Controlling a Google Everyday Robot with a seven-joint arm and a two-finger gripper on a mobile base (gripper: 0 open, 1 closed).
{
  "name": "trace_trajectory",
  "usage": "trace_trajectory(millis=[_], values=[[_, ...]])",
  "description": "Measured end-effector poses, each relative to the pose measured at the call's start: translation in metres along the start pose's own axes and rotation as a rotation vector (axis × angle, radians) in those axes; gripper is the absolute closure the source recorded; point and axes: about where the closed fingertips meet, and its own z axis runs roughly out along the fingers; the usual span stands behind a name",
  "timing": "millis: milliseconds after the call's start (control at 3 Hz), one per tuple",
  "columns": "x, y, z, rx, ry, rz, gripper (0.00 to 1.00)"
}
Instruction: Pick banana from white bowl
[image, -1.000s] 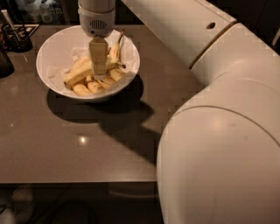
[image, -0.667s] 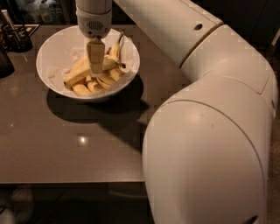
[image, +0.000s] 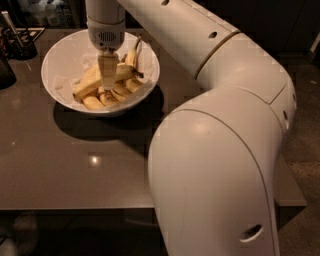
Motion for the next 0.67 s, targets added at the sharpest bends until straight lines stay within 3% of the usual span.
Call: trace_trajectory(millis=[667], values=[[0.0094,-0.0089,0.0168,-0.025,0.007,0.022,0.41]])
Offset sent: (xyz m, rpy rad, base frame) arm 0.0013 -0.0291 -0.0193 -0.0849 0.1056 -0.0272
